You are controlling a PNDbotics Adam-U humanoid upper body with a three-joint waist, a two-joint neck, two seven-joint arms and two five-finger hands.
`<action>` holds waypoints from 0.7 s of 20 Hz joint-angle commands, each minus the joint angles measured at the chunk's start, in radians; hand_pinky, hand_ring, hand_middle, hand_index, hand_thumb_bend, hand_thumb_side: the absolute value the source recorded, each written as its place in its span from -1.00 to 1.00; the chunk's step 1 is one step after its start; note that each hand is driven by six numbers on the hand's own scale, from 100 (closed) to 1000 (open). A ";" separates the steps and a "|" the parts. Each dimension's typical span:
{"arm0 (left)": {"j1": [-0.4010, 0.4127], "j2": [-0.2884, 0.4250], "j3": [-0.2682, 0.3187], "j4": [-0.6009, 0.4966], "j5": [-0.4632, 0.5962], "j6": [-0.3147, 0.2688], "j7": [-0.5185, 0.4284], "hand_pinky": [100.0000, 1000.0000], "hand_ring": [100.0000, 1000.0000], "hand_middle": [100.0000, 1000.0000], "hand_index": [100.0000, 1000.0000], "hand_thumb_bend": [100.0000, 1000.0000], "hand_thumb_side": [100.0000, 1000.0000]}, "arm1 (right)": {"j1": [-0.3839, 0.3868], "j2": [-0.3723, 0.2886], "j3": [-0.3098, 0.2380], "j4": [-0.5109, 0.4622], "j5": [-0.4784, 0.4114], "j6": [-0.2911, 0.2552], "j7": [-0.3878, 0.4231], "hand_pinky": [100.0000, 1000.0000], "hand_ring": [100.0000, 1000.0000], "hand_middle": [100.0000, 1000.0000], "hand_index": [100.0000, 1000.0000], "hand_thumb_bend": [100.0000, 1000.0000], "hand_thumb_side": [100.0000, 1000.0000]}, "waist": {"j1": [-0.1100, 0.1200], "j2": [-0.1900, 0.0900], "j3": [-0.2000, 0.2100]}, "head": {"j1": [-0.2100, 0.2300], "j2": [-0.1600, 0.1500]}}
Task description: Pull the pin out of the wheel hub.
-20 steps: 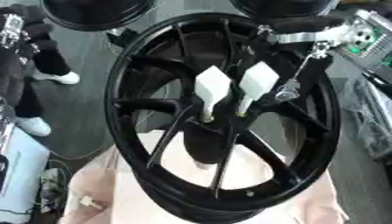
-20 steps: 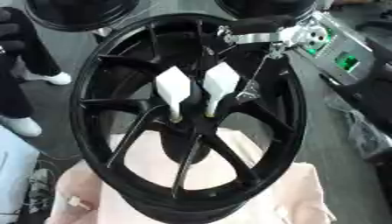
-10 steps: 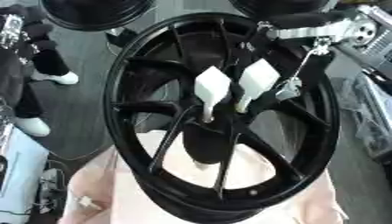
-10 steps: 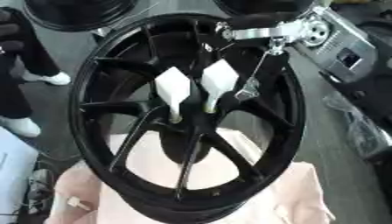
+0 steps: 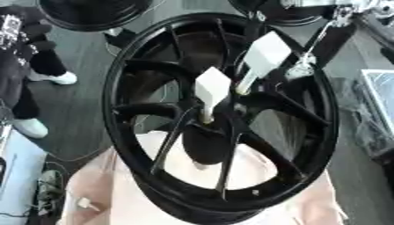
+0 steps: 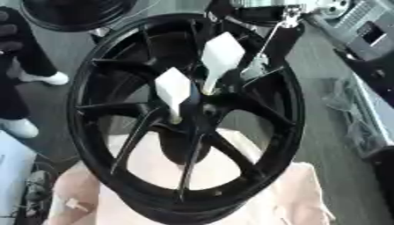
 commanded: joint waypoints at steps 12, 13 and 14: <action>-0.008 0.028 0.013 -0.017 0.006 -0.004 0.008 0.43 0.57 0.50 0.49 -1.00 0.24 | 0.151 -0.237 -0.350 0.004 -0.227 -0.082 0.044 0.48 -0.21 -0.46 -0.07 -0.57 -1.00 | 0.010 -0.018 -0.017 | 0.019 -0.011; -0.008 0.028 0.015 -0.018 0.007 -0.005 0.009 0.43 0.57 0.50 0.49 -1.00 0.24 | 0.173 -0.252 -0.378 0.022 -0.244 -0.072 0.026 0.49 -0.21 -0.46 -0.07 -0.58 -1.00 | 0.011 -0.017 -0.019 | 0.021 -0.013; -0.008 0.029 0.017 -0.018 0.007 -0.005 0.011 0.43 0.57 0.50 0.49 -1.00 0.24 | 0.196 -0.264 -0.404 0.043 -0.261 -0.061 0.010 0.49 -0.21 -0.46 -0.07 -0.58 -1.00 | 0.012 -0.016 -0.022 | 0.023 -0.015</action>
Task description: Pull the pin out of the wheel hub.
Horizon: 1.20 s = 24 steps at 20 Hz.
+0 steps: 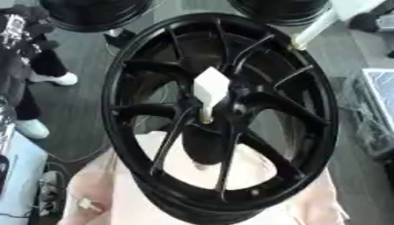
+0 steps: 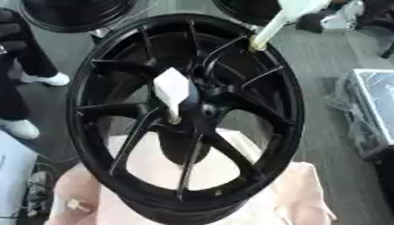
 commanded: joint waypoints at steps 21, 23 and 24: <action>-0.008 0.036 0.031 -0.025 0.012 -0.010 0.027 0.43 0.58 0.50 0.49 -1.00 0.24 | 0.523 -0.099 -0.630 0.353 0.074 -0.018 -0.318 0.88 0.65 0.70 0.92 -0.28 0.22 | 0.017 0.002 -0.026 | 0.020 -0.032; -0.008 0.036 0.030 -0.025 0.013 -0.010 0.027 0.43 0.58 0.50 0.49 -1.00 0.24 | 0.535 -0.088 -0.656 0.344 0.107 0.002 -0.351 0.92 0.69 0.78 0.97 -0.51 1.00 | 0.016 0.001 -0.025 | 0.021 -0.032; -0.009 0.036 0.029 -0.025 0.013 -0.010 0.027 0.43 0.58 0.51 0.49 -1.00 0.24 | 0.536 -0.083 -0.662 0.339 0.123 0.013 -0.368 0.93 0.71 0.80 0.99 -0.60 1.00 | 0.016 0.001 -0.025 | 0.021 -0.032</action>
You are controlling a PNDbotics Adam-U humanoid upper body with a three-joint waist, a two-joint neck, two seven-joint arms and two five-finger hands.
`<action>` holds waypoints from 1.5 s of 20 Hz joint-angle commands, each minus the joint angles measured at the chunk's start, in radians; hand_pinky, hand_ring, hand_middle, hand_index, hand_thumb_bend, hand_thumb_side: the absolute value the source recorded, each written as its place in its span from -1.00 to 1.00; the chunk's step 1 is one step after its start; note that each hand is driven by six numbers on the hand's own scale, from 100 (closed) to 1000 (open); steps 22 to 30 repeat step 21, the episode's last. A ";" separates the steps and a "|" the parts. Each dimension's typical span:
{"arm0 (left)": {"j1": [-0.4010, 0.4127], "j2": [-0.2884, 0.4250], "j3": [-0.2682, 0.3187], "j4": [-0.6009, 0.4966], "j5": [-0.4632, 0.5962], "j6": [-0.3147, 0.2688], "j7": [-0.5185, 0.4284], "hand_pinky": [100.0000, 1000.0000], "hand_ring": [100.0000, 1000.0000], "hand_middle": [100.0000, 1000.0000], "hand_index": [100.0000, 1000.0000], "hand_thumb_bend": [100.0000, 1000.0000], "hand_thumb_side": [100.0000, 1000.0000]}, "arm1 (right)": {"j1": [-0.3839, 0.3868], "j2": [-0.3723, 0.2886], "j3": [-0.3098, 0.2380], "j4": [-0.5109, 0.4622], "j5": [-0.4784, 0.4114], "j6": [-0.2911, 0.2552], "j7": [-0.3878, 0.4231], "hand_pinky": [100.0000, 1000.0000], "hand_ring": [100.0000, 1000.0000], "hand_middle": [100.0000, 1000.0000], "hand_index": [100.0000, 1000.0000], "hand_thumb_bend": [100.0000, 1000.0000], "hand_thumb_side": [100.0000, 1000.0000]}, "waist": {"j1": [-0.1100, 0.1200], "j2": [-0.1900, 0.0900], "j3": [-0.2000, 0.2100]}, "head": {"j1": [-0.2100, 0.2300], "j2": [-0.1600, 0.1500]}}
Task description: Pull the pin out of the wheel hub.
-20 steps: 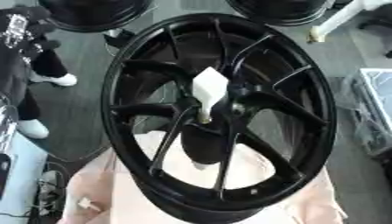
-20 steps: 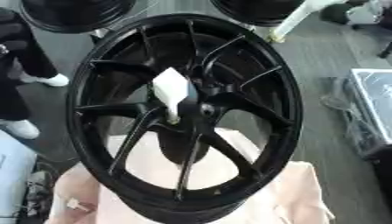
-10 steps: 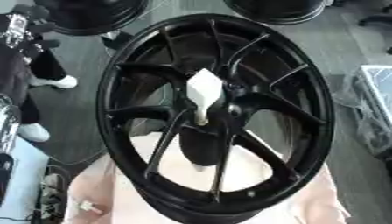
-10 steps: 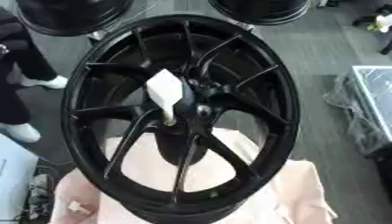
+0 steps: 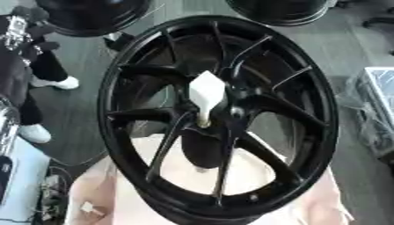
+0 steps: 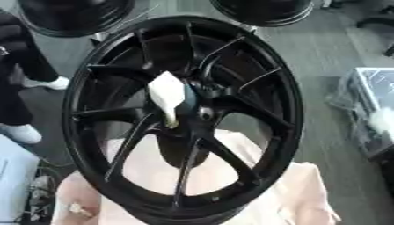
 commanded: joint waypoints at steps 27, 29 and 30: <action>-0.024 0.008 -0.006 -0.021 0.012 0.000 -0.006 0.42 0.58 0.51 0.49 -1.00 0.24 | -0.279 0.265 0.094 -0.255 -0.165 0.366 -0.160 0.87 0.28 0.34 0.60 -0.48 -0.44 | 0.007 -0.019 0.023 | -0.020 -0.024; -0.024 0.008 -0.006 -0.021 0.012 0.000 -0.006 0.42 0.58 0.51 0.49 -1.00 0.24 | -0.279 0.265 0.094 -0.255 -0.165 0.366 -0.160 0.87 0.28 0.34 0.60 -0.48 -0.44 | 0.007 -0.019 0.023 | -0.020 -0.024; -0.024 0.008 -0.006 -0.021 0.012 0.000 -0.006 0.42 0.58 0.51 0.49 -1.00 0.24 | -0.279 0.265 0.094 -0.255 -0.165 0.366 -0.160 0.87 0.28 0.34 0.60 -0.48 -0.44 | 0.007 -0.019 0.023 | -0.020 -0.024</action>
